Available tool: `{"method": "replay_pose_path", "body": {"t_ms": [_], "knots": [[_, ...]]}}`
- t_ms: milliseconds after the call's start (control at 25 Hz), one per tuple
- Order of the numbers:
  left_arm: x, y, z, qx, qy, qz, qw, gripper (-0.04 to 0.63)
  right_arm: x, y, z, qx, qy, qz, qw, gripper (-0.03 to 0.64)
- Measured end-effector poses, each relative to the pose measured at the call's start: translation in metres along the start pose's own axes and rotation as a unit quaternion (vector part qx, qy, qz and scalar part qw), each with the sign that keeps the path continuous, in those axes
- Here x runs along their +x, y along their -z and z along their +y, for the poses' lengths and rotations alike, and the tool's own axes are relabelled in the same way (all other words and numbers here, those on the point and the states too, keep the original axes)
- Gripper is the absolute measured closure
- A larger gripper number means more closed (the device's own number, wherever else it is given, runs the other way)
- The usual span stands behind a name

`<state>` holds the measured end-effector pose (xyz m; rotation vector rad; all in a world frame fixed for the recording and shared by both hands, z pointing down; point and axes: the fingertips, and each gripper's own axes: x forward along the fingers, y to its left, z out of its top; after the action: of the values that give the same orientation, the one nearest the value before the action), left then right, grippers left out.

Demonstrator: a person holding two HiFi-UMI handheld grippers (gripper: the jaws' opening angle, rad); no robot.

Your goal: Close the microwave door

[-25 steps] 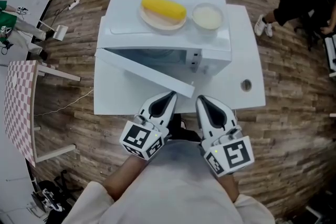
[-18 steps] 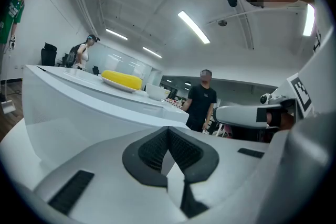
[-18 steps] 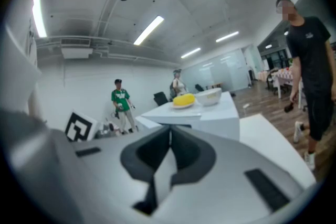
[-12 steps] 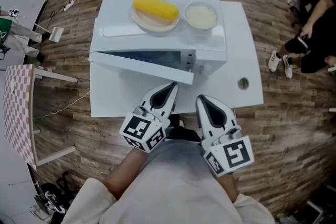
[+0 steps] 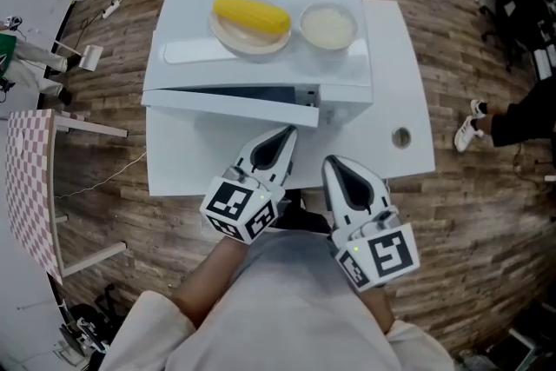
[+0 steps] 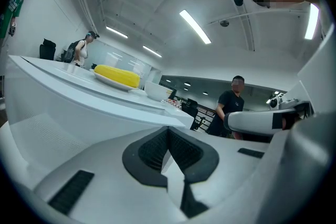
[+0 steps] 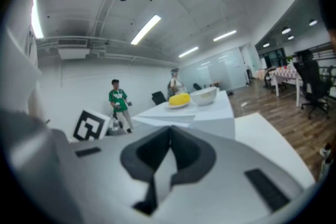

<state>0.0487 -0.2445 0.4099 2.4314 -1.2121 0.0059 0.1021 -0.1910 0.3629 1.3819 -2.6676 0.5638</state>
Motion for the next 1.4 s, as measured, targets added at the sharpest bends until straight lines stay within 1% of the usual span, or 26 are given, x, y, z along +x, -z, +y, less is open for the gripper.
{"method": "replay_pose_path", "body": {"t_ms": [200, 560, 840, 1040, 1160, 1400], "knots": [[0.016, -0.002, 0.002, 0.001, 0.006, 0.002, 1.0, 0.578, 0.004, -0.002, -0.009, 0.001, 0.004, 0.003, 1.0, 0.594], [0.029, -0.002, 0.0, 0.004, 0.015, 0.002, 0.9999, 0.578, 0.017, 0.0, -0.008, -0.002, 0.0, 0.017, 1.0, 0.594], [0.031, -0.002, -0.002, 0.01, 0.007, -0.012, 0.9998, 0.578, 0.023, -0.001, -0.013, -0.005, 0.002, 0.025, 1.0, 0.594], [0.037, -0.003, -0.001, 0.007, 0.006, -0.017, 0.9998, 0.578, 0.026, 0.0, -0.015, -0.005, 0.004, 0.031, 1.0, 0.594], [0.042, -0.004, -0.002, 0.004, 0.013, -0.016, 0.9998, 0.578, 0.028, -0.001, -0.016, -0.005, 0.004, 0.033, 0.999, 0.594], [0.048, 0.0, -0.008, 0.012, 0.029, -0.014, 0.9994, 0.58, 0.032, 0.0, -0.019, -0.001, 0.009, 0.032, 0.999, 0.594]]}}
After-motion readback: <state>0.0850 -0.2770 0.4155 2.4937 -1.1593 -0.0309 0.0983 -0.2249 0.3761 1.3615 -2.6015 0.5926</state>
